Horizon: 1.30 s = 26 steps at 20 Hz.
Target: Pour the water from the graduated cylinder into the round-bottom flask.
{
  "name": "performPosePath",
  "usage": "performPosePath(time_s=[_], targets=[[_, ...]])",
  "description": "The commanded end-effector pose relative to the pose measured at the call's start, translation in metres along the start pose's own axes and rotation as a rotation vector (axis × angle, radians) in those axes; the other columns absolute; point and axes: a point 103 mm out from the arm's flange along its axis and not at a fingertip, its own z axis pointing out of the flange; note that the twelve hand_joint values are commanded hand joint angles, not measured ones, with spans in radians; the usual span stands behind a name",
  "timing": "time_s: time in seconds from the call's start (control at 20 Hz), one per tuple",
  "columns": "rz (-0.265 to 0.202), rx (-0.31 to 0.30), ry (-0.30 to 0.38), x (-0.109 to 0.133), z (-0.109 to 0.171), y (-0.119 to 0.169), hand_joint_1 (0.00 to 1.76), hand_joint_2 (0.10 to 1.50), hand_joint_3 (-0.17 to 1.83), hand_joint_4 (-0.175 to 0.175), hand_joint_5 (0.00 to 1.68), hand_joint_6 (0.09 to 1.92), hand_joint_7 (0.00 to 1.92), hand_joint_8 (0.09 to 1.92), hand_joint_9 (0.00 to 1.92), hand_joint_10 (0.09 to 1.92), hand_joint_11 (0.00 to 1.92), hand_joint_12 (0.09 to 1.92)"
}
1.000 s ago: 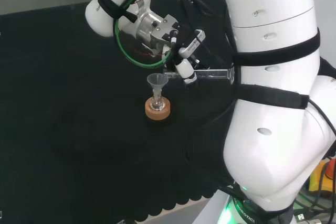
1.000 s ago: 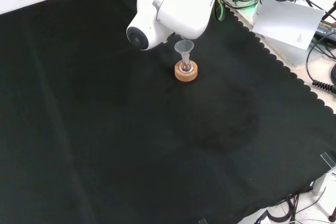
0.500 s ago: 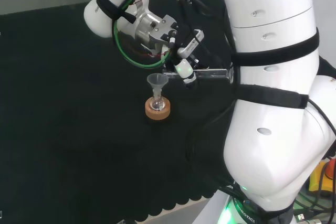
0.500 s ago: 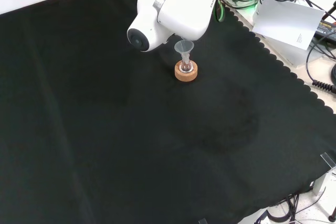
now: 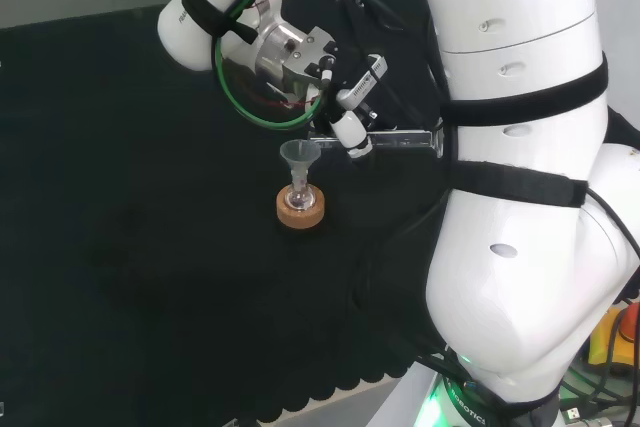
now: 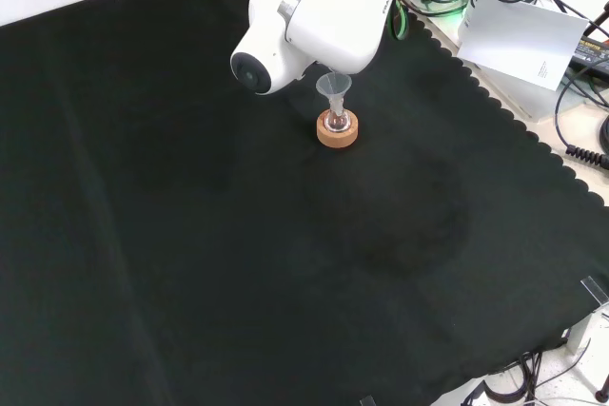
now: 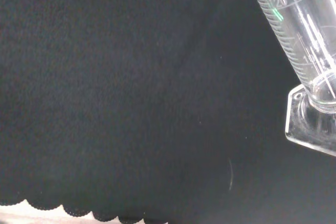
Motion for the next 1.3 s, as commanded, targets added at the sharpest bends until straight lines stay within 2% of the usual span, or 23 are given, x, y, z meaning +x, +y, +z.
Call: performPosePath(time_s=[0.05, 0.25, 0.6, 0.7, 0.9, 0.95, 1.0, 1.2, 1.3], targets=[[0.001, -0.018, 0.007, 0.007, -0.006, 0.000, 1.15, 0.91, 0.48, -0.175, 0.95, 1.14, 1.22, 0.30, 1.42, 0.09, 1.27, 0.72], [-0.013, -0.046, 0.022, 0.012, -0.008, 0.001, 1.15, 0.91, 0.48, -0.175, 0.95, 1.14, 1.22, 0.30, 1.42, 0.09, 1.27, 0.72], [-0.029, -0.107, 0.063, 0.003, -0.002, -0.003, 1.15, 0.91, 0.48, -0.175, 0.95, 1.14, 1.22, 0.30, 1.42, 0.09, 1.27, 0.72], [-0.035, -0.145, 0.070, -0.001, 0.000, -0.006, 1.15, 0.91, 0.48, -0.175, 0.95, 1.14, 1.22, 0.30, 1.42, 0.09, 1.27, 0.72], [-0.063, -0.258, 0.084, -0.009, 0.009, -0.009, 1.15, 0.91, 0.48, -0.175, 0.95, 1.14, 1.22, 0.30, 1.42, 0.09, 1.27, 0.72], [-0.097, -0.313, 0.123, -0.015, 0.014, -0.010, 1.15, 0.91, 0.48, -0.175, 0.95, 1.14, 1.22, 0.30, 1.42, 0.09, 1.27, 0.72], [-0.115, -0.340, 0.150, -0.018, 0.017, -0.010, 1.15, 0.91, 0.48, -0.175, 0.95, 1.14, 1.22, 0.30, 1.42, 0.09, 1.27, 0.72], [-0.149, -0.436, 0.217, -0.026, 0.024, -0.010, 1.15, 0.91, 0.47, -0.175, 0.95, 1.14, 1.22, 0.30, 1.42, 0.09, 1.28, 0.72], [-0.181, -0.500, 0.274, -0.031, 0.027, -0.009, 1.15, 0.91, 0.47, -0.175, 0.95, 1.14, 1.22, 0.30, 1.42, 0.09, 1.28, 0.71]])
